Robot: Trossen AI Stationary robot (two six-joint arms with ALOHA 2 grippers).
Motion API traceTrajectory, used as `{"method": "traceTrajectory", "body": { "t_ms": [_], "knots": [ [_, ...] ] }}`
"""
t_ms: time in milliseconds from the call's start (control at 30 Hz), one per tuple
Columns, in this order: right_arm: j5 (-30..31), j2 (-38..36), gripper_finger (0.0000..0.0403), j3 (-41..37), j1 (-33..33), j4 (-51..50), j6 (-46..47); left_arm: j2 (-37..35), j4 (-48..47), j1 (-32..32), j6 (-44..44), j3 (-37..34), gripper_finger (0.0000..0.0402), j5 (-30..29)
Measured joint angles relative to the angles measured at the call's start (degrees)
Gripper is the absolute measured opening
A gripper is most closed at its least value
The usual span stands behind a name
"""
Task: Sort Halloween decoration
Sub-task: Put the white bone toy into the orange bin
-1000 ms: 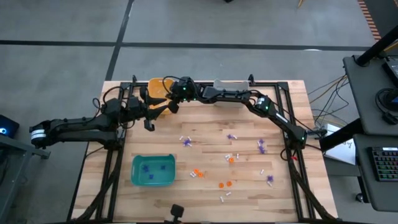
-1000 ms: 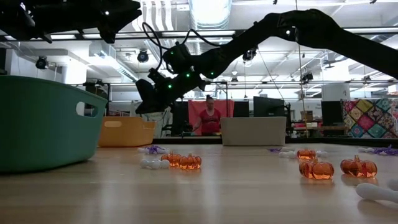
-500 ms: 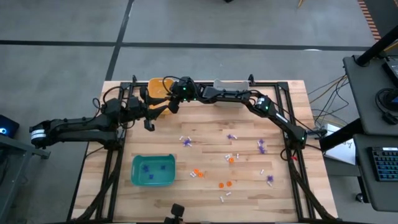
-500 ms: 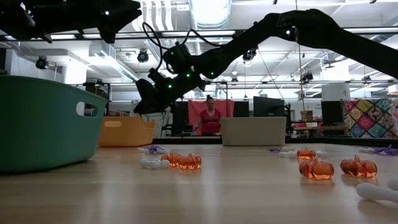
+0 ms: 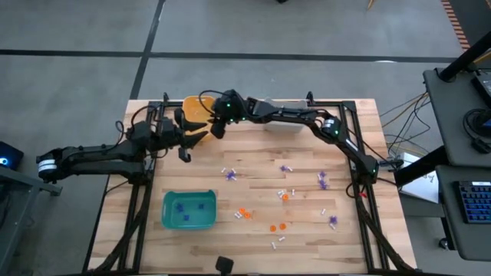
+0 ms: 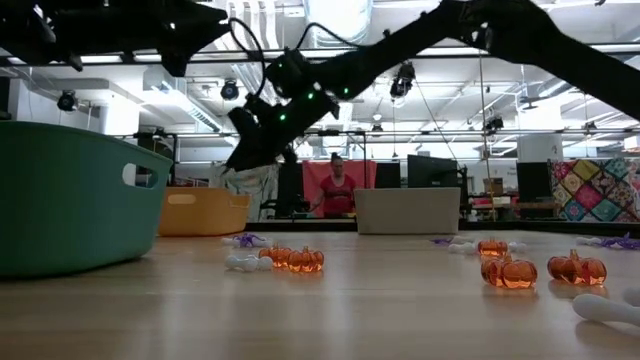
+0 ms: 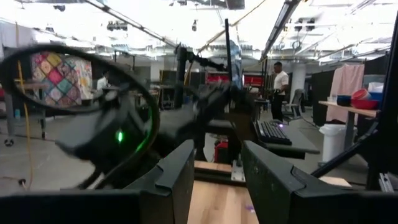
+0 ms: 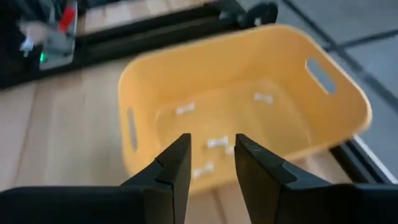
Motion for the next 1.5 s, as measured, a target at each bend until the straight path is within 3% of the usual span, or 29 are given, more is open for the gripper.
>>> {"method": "traceTrajectory", "body": {
  "t_ms": [533, 867, 1133, 1500],
  "knots": [
    [0.3, -12.7, 0.0071, 0.0, 4.6, -38.3, -3.7, 1.6, -2.2, -0.2, -6.4, 0.0, 0.0118, 0.1],
    [0.2, -16.5, 0.0063, -0.6, 12.0, -55.9, -3.8, 9.1, 3.1, -3.5, -10.3, 0.0, 0.0118, 0.3],
    [0.1, -20.1, 0.0063, -6.7, 20.4, -52.3, -3.1, 15.9, 8.6, -8.4, -10.3, 1.1, 0.0118, 0.4],
    [0.1, -33.2, 0.0063, -27.8, 28.6, -33.8, 2.8, 23.4, 8.5, -13.0, -10.3, 6.6, 0.0118, 0.4]
  ]
}}
